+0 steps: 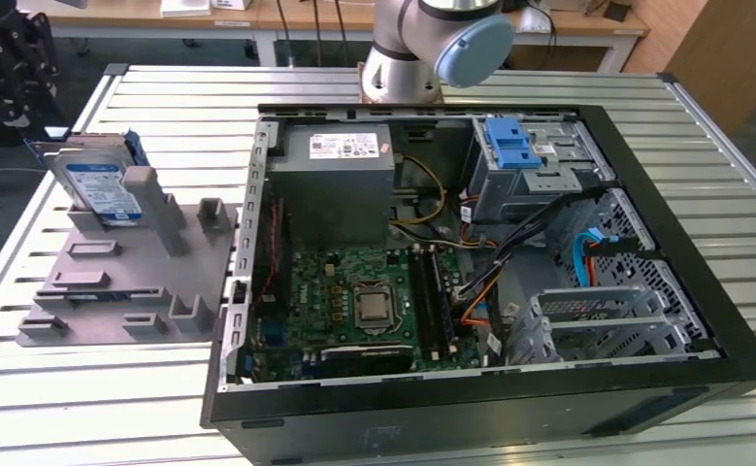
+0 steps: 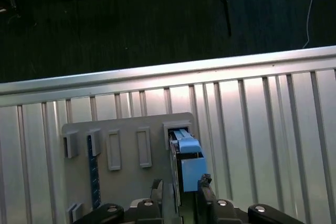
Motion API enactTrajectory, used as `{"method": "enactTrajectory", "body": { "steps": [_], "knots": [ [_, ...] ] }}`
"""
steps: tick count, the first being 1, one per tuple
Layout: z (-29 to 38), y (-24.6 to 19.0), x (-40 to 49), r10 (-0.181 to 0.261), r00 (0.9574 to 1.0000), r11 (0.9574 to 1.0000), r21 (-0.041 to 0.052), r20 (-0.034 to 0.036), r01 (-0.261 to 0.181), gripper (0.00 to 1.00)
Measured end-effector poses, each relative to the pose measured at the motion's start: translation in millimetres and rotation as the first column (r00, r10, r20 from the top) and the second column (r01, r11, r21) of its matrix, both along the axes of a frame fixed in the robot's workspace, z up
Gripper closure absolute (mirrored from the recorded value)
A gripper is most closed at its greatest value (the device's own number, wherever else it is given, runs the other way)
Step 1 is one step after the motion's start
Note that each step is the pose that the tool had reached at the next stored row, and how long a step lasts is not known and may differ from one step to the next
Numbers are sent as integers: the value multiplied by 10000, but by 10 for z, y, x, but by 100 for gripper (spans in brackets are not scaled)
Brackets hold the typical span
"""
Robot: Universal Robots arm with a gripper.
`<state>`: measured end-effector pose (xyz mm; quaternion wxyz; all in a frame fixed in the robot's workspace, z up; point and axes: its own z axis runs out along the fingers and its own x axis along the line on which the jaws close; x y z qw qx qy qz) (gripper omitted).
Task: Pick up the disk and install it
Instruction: 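Pick up the disk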
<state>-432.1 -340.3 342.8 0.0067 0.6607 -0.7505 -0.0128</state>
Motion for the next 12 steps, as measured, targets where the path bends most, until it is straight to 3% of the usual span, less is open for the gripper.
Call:
{"method": "enactTrajectory", "body": {
  "steps": [3,6,10,12],
  "knots": [
    [-21,1,-10,233,9997,9997,5,1,-233,53],
    [-46,12,-29,407,9992,9992,15,1,-407,53],
    [-57,80,-34,408,9992,9992,10,-1,-408,53],
    [-66,83,-61,419,9991,9991,7,1,-419,53]
  ]
}}
